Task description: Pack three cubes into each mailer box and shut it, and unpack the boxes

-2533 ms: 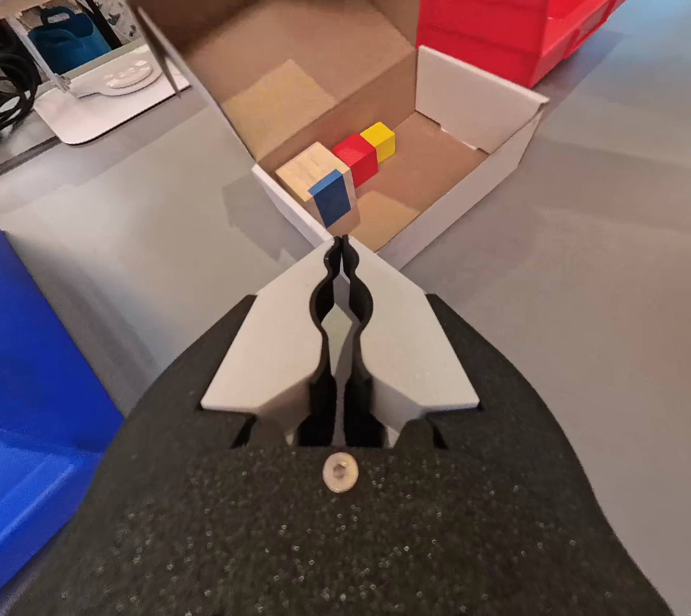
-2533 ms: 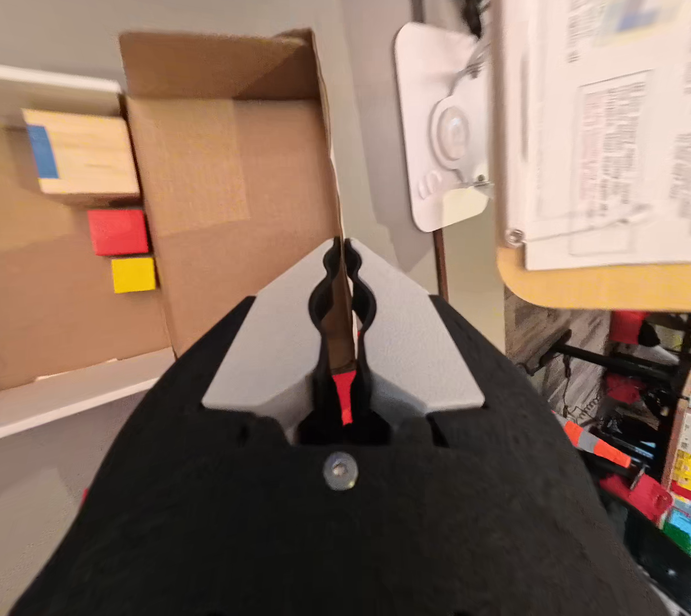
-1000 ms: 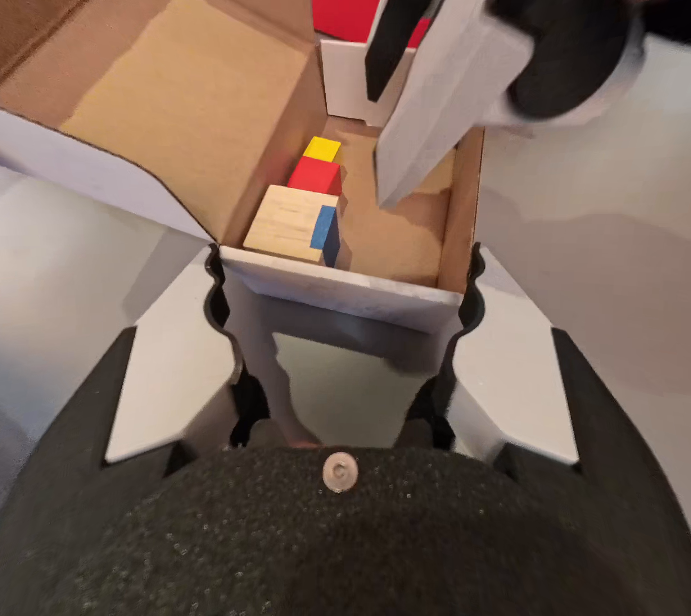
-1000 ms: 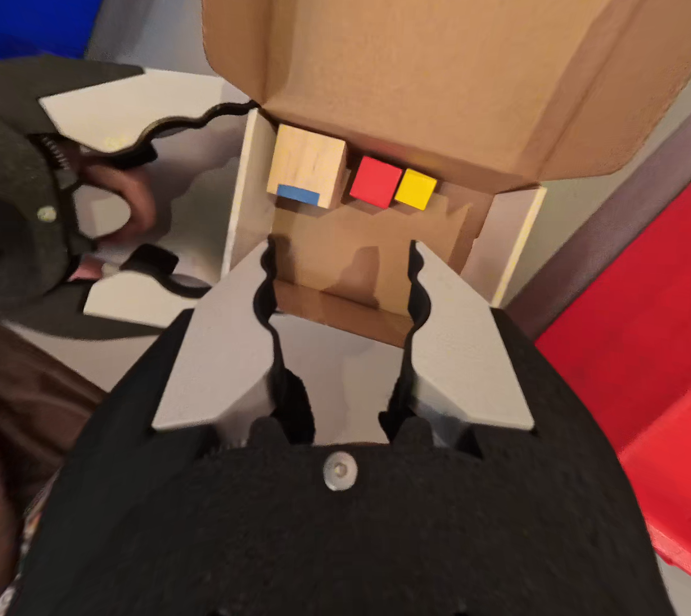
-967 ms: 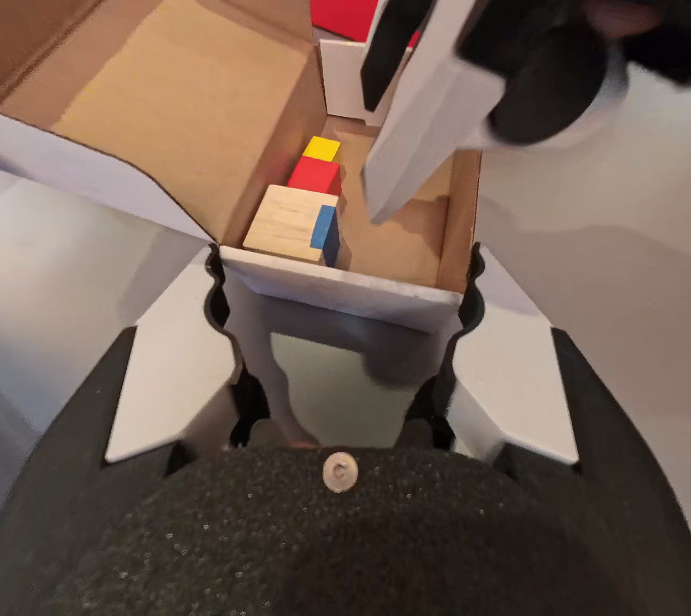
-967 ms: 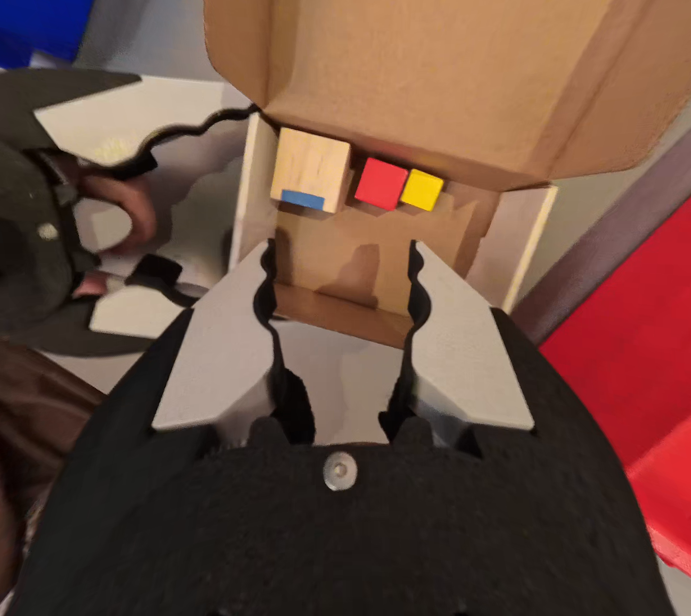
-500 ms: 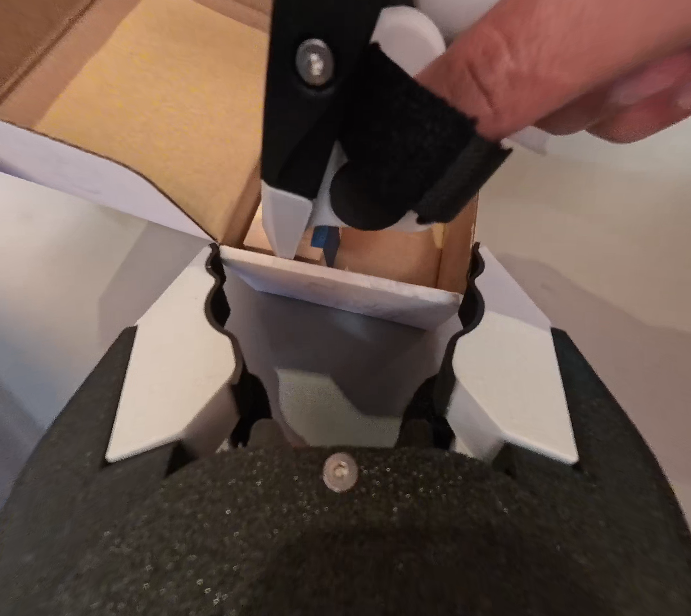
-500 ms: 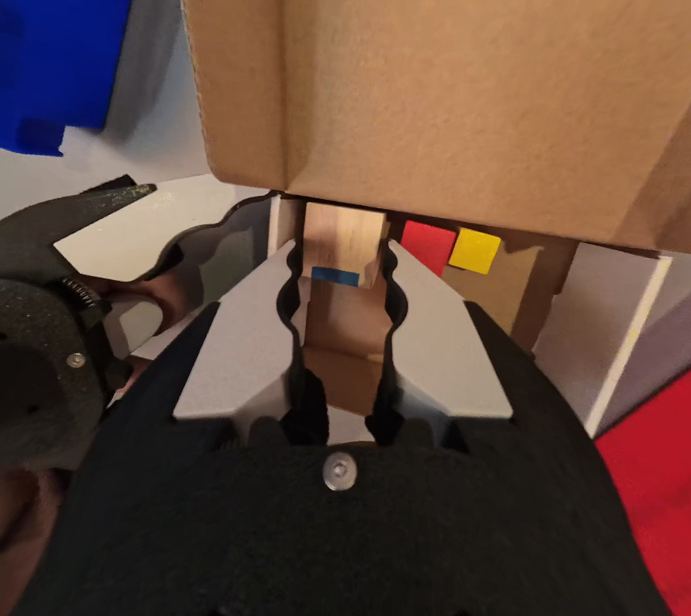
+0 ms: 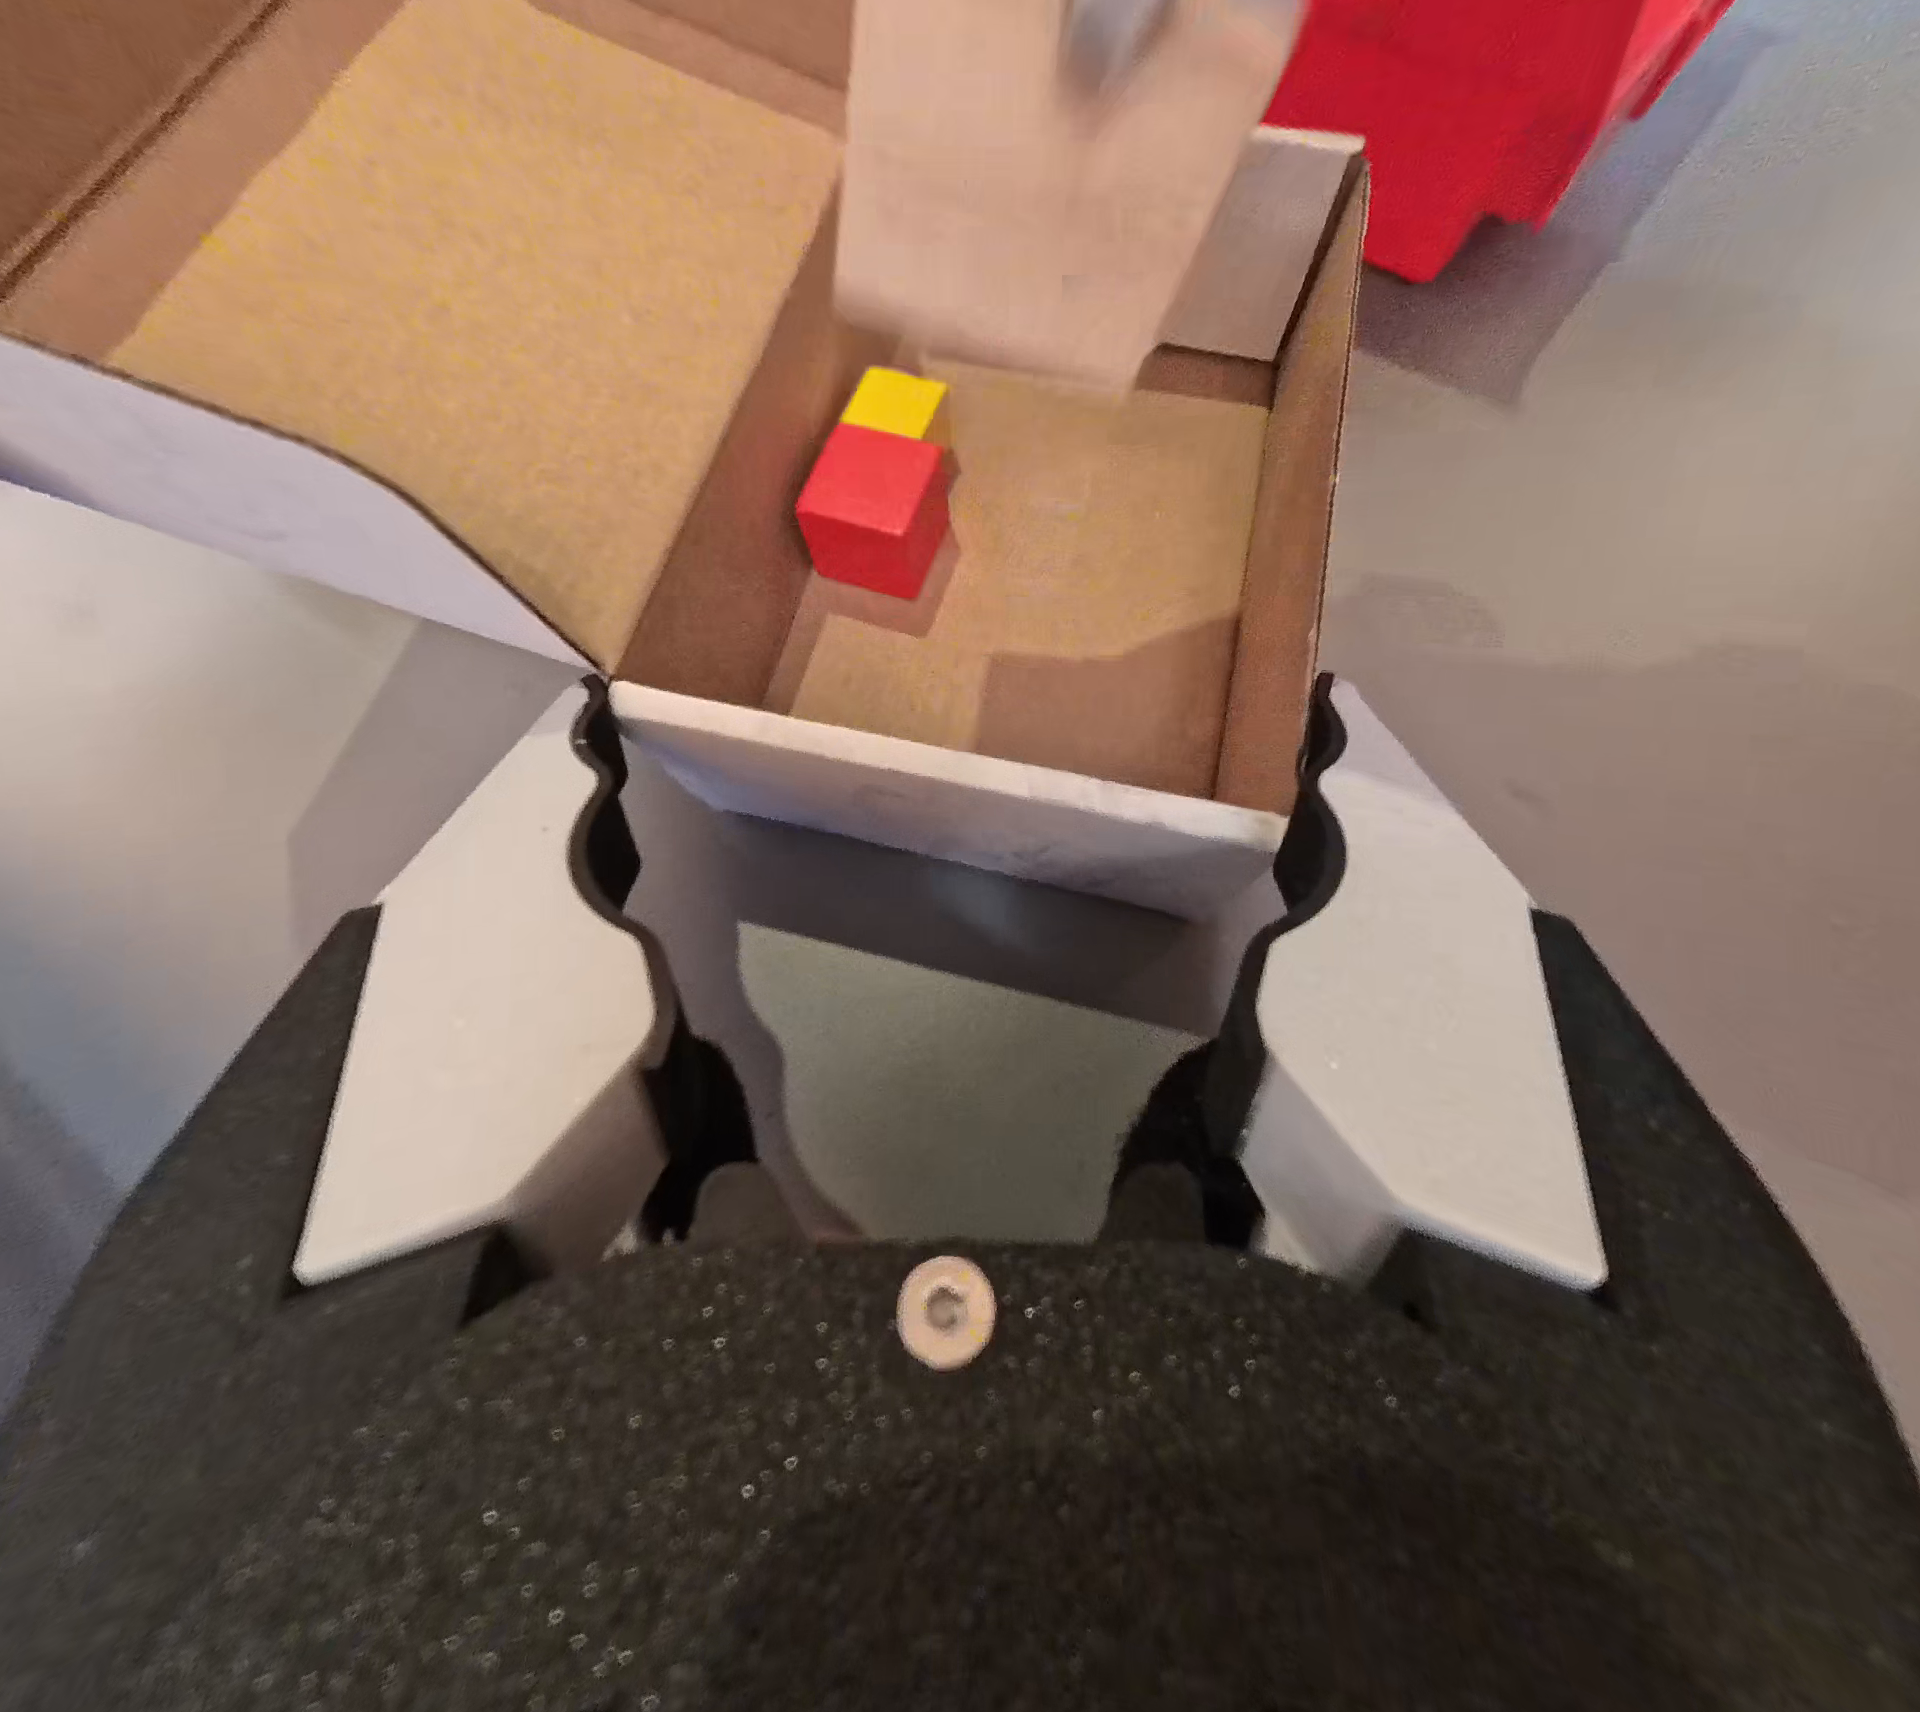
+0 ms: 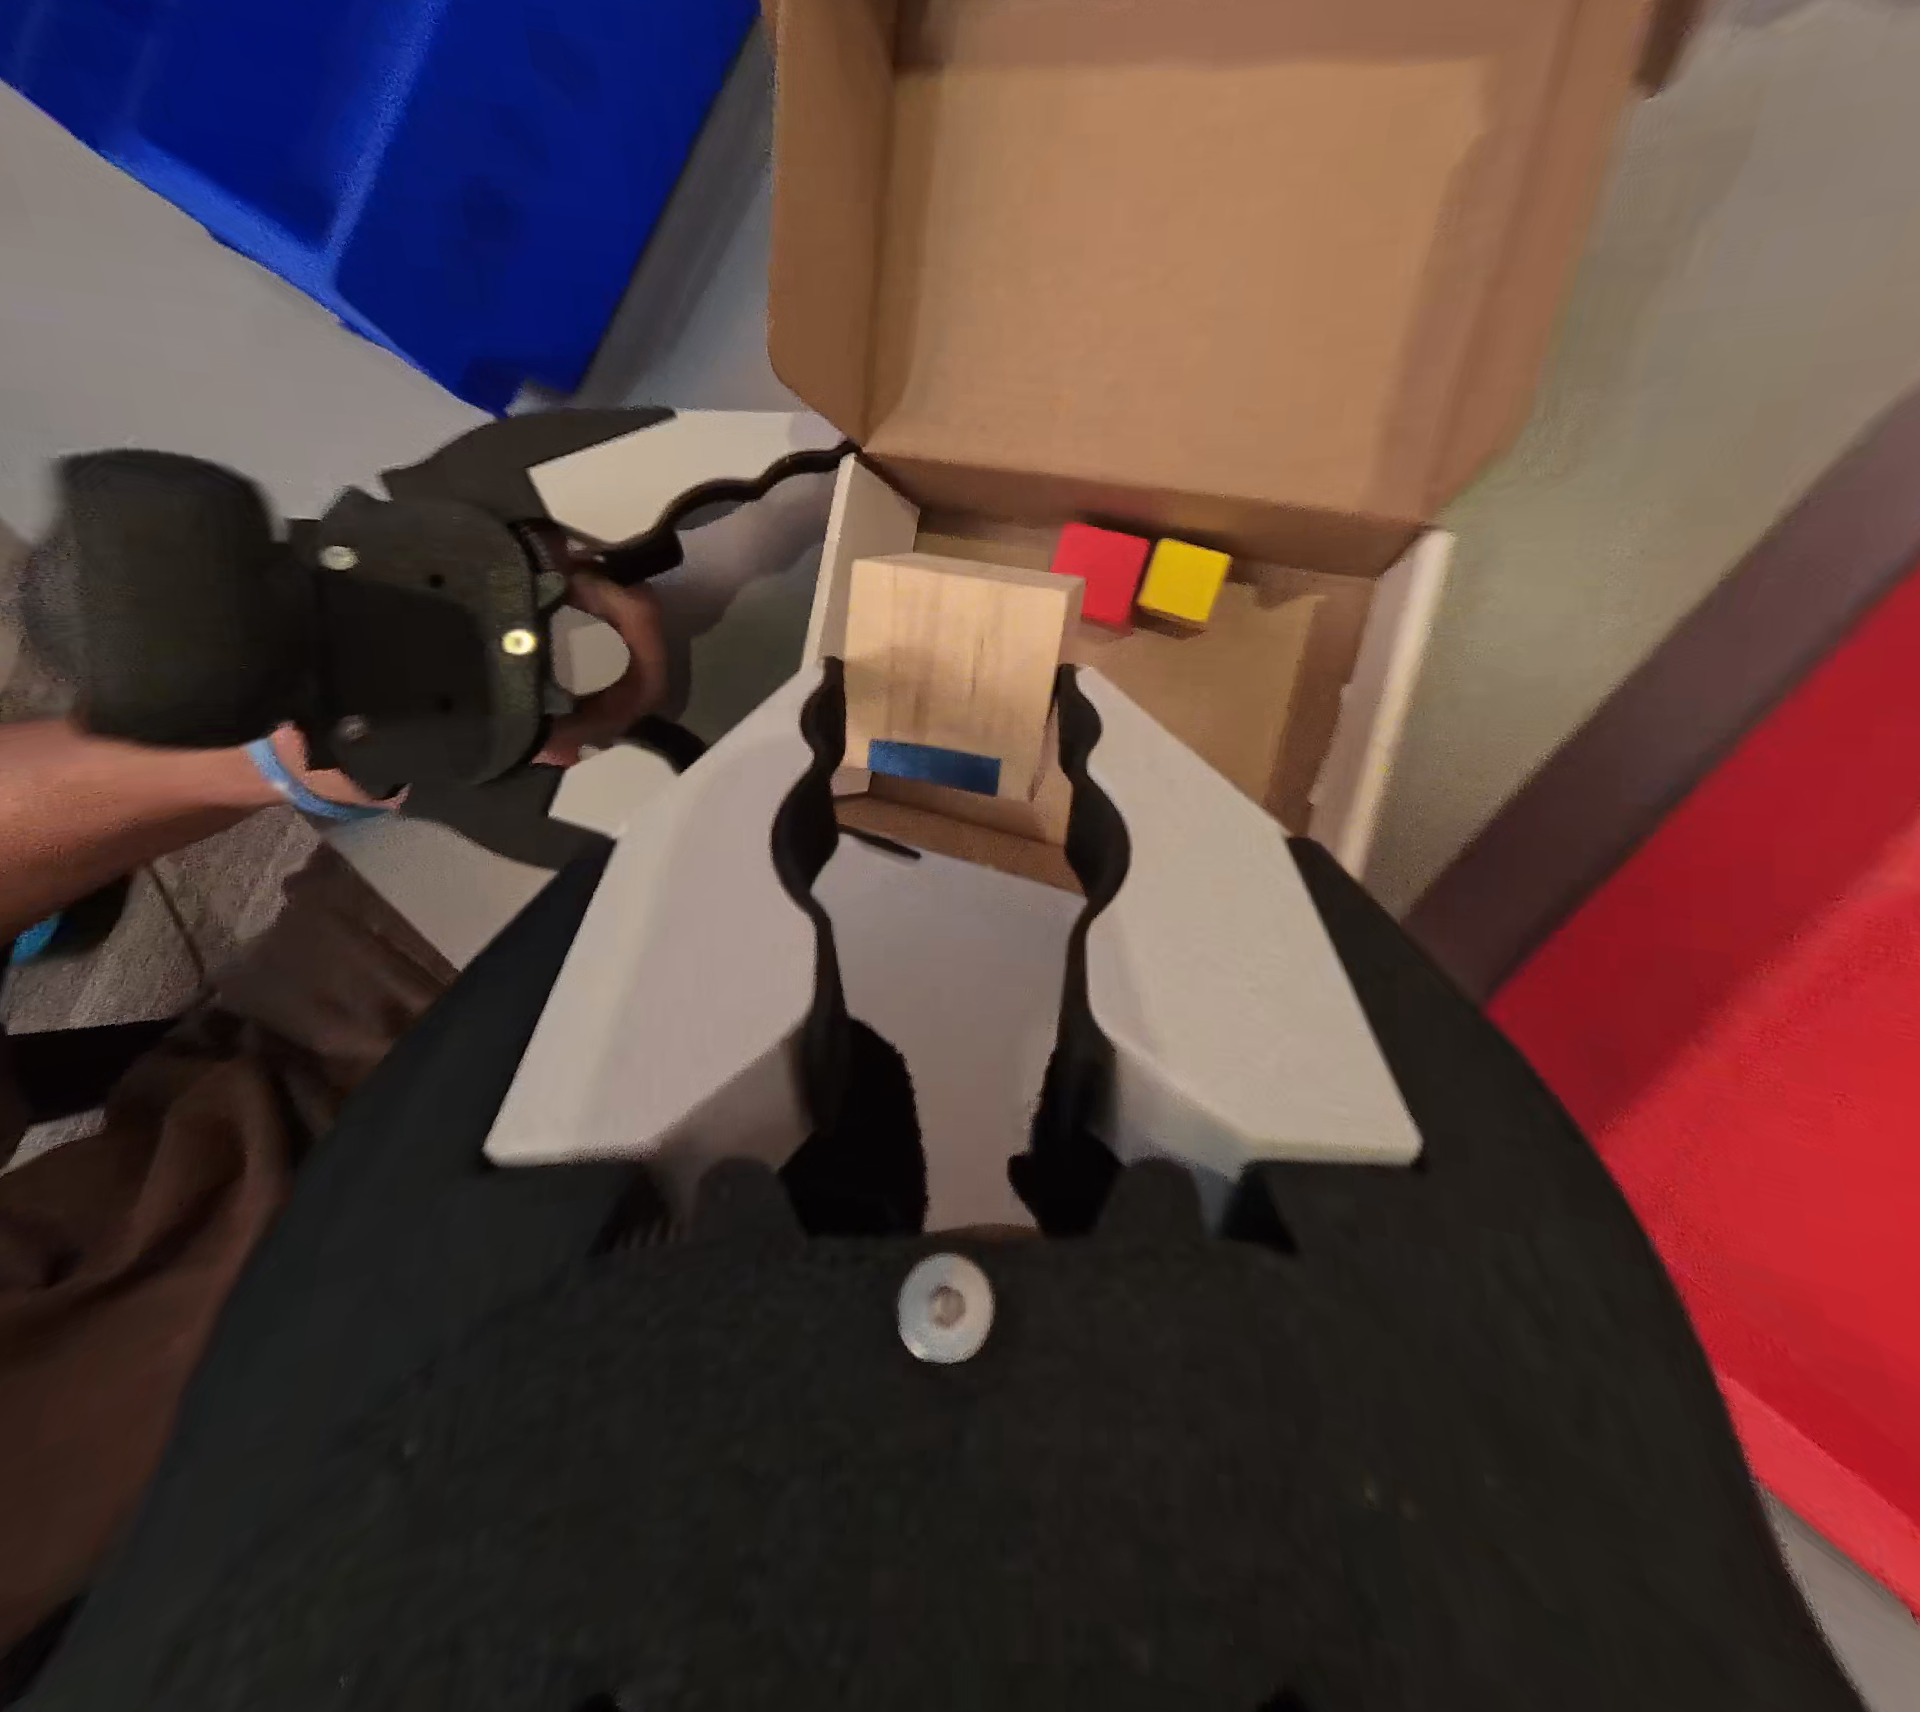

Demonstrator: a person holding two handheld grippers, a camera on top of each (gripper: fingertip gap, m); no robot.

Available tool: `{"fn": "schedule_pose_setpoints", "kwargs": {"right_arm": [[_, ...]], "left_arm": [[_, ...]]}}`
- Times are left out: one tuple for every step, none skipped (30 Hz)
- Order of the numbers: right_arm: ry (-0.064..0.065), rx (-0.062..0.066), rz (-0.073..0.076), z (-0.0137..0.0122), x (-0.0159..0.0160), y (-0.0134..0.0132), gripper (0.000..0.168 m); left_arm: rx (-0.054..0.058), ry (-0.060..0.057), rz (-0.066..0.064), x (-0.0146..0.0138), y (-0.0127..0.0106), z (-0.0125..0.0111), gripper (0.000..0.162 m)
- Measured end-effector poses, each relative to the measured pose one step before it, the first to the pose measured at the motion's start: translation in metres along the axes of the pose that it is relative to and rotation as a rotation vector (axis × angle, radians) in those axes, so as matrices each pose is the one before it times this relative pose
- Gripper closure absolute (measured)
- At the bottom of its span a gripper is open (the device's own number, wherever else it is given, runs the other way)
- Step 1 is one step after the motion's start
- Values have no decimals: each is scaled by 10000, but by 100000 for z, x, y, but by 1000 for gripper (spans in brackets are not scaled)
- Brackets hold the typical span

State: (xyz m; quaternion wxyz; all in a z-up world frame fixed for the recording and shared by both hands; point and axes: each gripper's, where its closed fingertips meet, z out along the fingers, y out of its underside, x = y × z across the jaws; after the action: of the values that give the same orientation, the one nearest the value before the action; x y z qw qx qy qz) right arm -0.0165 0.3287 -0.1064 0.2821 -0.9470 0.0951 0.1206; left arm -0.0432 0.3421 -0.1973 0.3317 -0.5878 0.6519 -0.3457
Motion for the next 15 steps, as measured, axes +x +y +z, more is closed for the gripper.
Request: {"fn": "schedule_pose_setpoints", "kwargs": {"right_arm": [[138, 432, 9, -1813, 422, -570, 128], [216, 365, 36, -1864, 723, -513, 128], [287, 334, 70, -1889, 1041, -476, 128], [401, 339, 132, -1876, 1436, -449, 128], [467, 285, 169, -1797, 1780, -342, 128], [431, 274, 248, -1635, 1968, -258, 128], [378, 270, 321, -1375, 2104, -209, 128], [392, 187, 355, -1030, 2296, -65, 128], [511, 50, 356, -619, 2602, 128, 128], [585, -74, 336, -142, 2727, 329, 128], [447, -223, 312, 340, 2434, 552, 128], [293, -306, 263, 784, 2042, 676, 128], [235, -410, 198, 1113, 1755, 827, 128], [176, -481, 117, 1329, 1404, 939, 128], [132, -486, 62, 1441, 1051, 924, 128]], "left_arm": [[-25, -6, -5, -30, 78, -64, 37], [-41, -13, -10, -35, 89, -95, 37], [-44, -17, 6, -41, 106, -99, 37], [-40, -22, 22, -50, 101, -96, 37], [-26, -26, 32, -50, 84, -107, 37], [-13, -16, 36, -29, 73, -92, 37], [-14, -13, 22, -16, 69, -84, 37], [-13, -13, -10, -36, 45, -66, 37], [-8, -5, -25, -7, 29, -31, 37], [-5, -1, -9, -4, 13, -12, 37], [-8, -2, 10, -1, 3, -11, 37], [-12, -9, 16, 4, 3, 10, 37], [-11, -19, 31, 11, 0, 11, 37], [-12, -22, 46, 26, 10, -5, 37], [-6, -22, 45, 18, 7, -9, 37]]}}
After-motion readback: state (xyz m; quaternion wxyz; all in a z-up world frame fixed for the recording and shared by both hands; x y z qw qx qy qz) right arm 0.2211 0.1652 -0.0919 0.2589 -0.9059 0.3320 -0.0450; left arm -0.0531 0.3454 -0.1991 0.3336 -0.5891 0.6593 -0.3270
